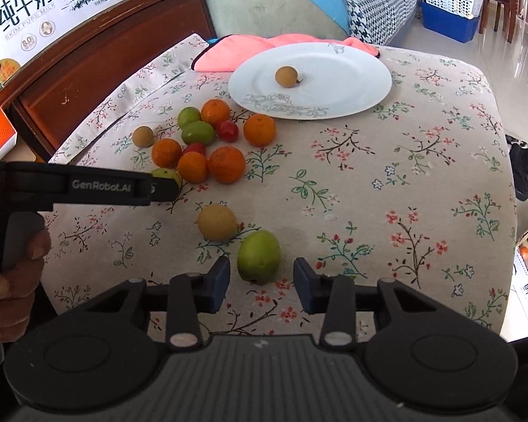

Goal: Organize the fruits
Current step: 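Grasp a green plum with the left gripper while the right gripper grasps another green plum, then carry the green plums over the white plate with both grippers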

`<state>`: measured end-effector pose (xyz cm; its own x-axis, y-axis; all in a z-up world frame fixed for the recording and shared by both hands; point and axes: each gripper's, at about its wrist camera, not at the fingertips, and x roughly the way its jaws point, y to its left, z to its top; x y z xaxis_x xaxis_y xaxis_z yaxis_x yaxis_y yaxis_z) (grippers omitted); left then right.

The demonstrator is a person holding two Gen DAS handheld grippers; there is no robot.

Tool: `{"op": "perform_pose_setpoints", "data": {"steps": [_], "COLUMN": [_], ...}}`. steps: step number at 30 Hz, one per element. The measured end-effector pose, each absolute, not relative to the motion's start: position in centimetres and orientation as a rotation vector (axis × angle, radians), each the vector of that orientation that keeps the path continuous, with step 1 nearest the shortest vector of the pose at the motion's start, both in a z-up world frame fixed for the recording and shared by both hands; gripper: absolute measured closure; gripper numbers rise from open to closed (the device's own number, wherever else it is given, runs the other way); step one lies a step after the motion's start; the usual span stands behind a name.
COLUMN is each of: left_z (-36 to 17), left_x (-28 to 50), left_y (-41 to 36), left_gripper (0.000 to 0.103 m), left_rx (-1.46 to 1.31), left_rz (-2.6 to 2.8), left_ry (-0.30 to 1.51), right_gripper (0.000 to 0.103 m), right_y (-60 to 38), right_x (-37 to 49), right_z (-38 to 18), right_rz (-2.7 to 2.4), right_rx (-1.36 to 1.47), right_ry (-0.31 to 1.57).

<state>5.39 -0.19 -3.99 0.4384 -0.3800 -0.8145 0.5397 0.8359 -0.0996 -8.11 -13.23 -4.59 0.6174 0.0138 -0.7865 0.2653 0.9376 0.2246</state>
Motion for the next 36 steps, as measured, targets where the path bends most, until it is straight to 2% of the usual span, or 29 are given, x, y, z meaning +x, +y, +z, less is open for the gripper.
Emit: {"op": "perform_pose_setpoints", "data": {"steps": [8,10,12,36], "left_z": [-4.5,-4.5,-4.4,-1.2], "left_x": [5.3,5.2,5.1,5.4], "left_y": [-0.8,-0.8,-0.8,-0.3], "left_gripper": [0.046,0.061,0.069,0.069], "left_rx": [0.198,0.199,0.191,0.086], "left_rz": [-0.569,-0.577,-0.595,-0.601], "left_ry": [0.936,0.929,0.929,0.857], "right_gripper": [0.064,0.071,0.075,0.076], "right_y": [-13.2,-13.2,-13.2,-14.7], "right_x": [-7.8,-7.7,-7.6,-7.1], "right_z": [-4.9,-4.9,-5.0,-2.3], "right_rz": [-0.157,-0.158,-0.16,-0.164], "right_rx": [0.333,0.323,0.318,0.338], "right_ry": [0.888,0.884,0.881,0.786]}}
